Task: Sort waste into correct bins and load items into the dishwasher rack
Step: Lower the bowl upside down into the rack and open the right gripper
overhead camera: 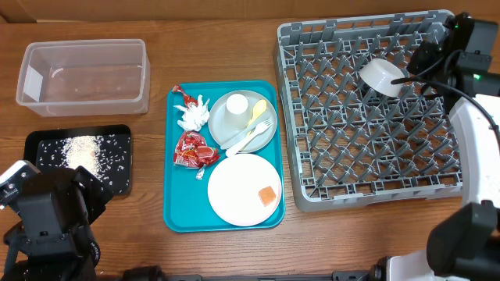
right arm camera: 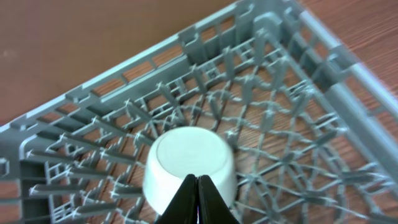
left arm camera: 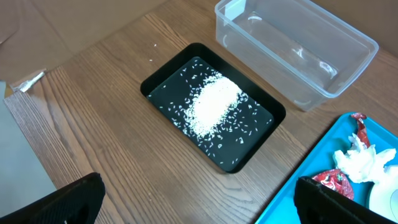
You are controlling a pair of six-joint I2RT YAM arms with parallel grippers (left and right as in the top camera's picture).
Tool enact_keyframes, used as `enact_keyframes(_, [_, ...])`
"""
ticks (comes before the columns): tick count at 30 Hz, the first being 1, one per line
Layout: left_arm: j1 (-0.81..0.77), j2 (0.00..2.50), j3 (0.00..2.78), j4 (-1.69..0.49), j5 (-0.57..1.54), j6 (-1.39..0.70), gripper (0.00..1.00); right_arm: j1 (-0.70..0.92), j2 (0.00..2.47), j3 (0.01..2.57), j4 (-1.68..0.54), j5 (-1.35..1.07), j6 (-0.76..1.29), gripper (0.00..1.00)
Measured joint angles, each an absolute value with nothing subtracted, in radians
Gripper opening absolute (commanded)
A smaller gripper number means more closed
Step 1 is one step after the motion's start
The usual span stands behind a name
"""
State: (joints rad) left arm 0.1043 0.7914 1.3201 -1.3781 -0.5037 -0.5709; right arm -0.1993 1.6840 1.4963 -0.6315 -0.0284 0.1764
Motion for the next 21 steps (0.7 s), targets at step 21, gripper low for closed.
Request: enact_keyframes(21, [0.104,0.791,1.320,-1.362,-0.481,-0.571,1.00,-0.168,1.858,1.498,-0.617,-0.099,0.234,0.04])
